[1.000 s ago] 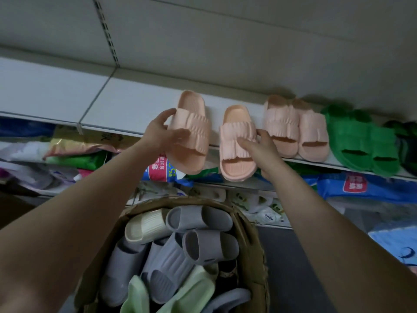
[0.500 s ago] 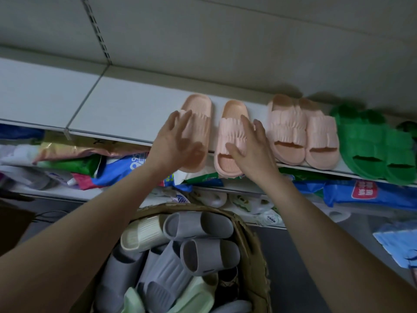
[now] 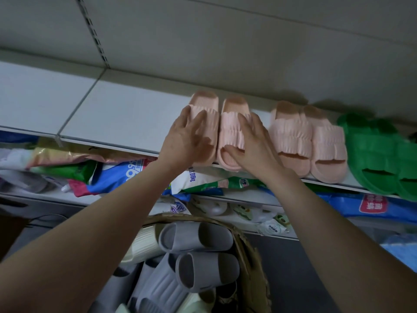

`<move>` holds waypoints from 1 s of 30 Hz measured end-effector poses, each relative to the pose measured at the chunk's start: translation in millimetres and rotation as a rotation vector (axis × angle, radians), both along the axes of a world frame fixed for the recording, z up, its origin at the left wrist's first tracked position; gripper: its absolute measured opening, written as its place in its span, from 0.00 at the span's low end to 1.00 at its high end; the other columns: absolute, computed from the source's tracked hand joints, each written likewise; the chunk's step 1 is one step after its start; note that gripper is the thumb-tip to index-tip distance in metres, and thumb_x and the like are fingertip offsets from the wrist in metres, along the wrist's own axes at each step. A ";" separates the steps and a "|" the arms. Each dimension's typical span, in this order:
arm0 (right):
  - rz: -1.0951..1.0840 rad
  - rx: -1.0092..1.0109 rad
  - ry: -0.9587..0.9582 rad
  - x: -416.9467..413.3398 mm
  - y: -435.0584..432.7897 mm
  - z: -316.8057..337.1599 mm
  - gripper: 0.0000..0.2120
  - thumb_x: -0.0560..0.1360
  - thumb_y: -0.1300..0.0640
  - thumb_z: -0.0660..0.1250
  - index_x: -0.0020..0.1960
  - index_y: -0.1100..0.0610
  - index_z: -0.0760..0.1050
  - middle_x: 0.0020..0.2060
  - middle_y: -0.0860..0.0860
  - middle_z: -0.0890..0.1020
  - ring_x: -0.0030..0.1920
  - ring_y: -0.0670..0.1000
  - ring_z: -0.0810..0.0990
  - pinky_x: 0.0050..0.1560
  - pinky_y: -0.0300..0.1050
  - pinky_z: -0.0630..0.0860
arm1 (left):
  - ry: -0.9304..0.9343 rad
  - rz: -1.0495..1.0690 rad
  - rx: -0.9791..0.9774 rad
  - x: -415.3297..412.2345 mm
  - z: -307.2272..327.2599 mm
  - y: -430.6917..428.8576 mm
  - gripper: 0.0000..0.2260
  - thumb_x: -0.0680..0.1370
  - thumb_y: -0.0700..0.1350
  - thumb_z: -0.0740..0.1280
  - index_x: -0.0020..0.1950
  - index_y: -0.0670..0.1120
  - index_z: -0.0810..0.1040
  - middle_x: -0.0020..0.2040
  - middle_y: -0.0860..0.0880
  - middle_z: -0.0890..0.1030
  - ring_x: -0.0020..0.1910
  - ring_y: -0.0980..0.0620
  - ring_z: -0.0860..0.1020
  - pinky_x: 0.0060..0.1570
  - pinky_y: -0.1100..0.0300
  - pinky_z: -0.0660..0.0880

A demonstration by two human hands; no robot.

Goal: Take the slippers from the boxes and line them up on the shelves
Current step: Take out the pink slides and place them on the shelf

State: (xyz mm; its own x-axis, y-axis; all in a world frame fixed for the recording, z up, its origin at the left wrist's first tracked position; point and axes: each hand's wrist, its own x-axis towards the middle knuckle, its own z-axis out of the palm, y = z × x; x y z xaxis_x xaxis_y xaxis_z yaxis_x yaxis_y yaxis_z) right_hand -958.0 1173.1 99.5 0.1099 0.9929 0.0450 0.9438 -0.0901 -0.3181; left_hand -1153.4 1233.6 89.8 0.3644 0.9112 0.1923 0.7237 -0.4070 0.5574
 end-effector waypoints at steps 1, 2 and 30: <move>0.002 0.000 -0.011 2.8 3.1 -0.8 0.41 0.75 0.39 0.64 0.79 0.52 0.49 0.79 0.56 0.49 0.77 0.61 0.54 0.74 0.58 0.61 | 0.006 0.005 0.004 2.9 -0.3 3.2 0.28 0.76 0.50 0.68 0.75 0.51 0.65 0.77 0.43 0.57 0.66 0.39 0.71 0.58 0.51 0.71; 0.005 0.000 -0.018 5.0 5.8 -2.1 0.41 0.75 0.39 0.64 0.79 0.52 0.49 0.79 0.57 0.49 0.77 0.61 0.55 0.74 0.58 0.60 | 0.011 0.011 0.004 5.1 -0.4 6.1 0.28 0.76 0.50 0.68 0.75 0.52 0.65 0.77 0.44 0.57 0.66 0.39 0.71 0.58 0.51 0.71; 0.088 0.246 -0.060 -52.9 -142.1 -30.4 0.20 0.80 0.55 0.61 0.70 0.61 0.71 0.66 0.60 0.73 0.65 0.60 0.72 0.66 0.54 0.69 | -0.022 -0.081 0.057 -86.9 -37.1 -121.3 0.16 0.74 0.42 0.69 0.62 0.44 0.79 0.61 0.42 0.78 0.58 0.41 0.76 0.59 0.54 0.70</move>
State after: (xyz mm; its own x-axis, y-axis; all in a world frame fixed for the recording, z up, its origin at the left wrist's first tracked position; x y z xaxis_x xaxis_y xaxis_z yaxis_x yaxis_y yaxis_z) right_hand -1010.9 1030.9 69.2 0.0137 0.9570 0.2896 0.9623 0.0660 -0.2637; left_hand -1240.3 1112.3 52.7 0.4317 0.8662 0.2518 0.6747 -0.4953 0.5472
